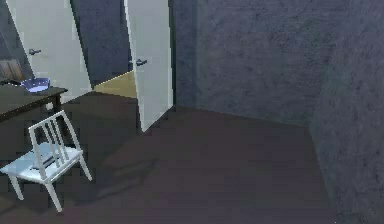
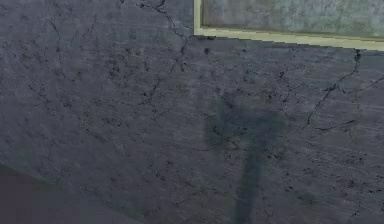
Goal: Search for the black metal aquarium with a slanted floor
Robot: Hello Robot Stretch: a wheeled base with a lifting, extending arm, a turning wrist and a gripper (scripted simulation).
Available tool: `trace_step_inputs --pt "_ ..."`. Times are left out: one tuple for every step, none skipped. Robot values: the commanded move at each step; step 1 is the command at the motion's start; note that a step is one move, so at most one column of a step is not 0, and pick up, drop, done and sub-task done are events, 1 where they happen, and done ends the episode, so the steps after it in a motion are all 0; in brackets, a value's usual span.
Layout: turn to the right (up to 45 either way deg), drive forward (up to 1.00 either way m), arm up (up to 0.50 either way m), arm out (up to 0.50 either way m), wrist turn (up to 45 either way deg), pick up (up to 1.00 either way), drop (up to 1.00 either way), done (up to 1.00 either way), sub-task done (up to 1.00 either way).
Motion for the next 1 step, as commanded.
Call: trace_step_inputs --pt "-6.0 0.00 0.00 0.00 0.0 0.00 0.00 0.00 0.00"
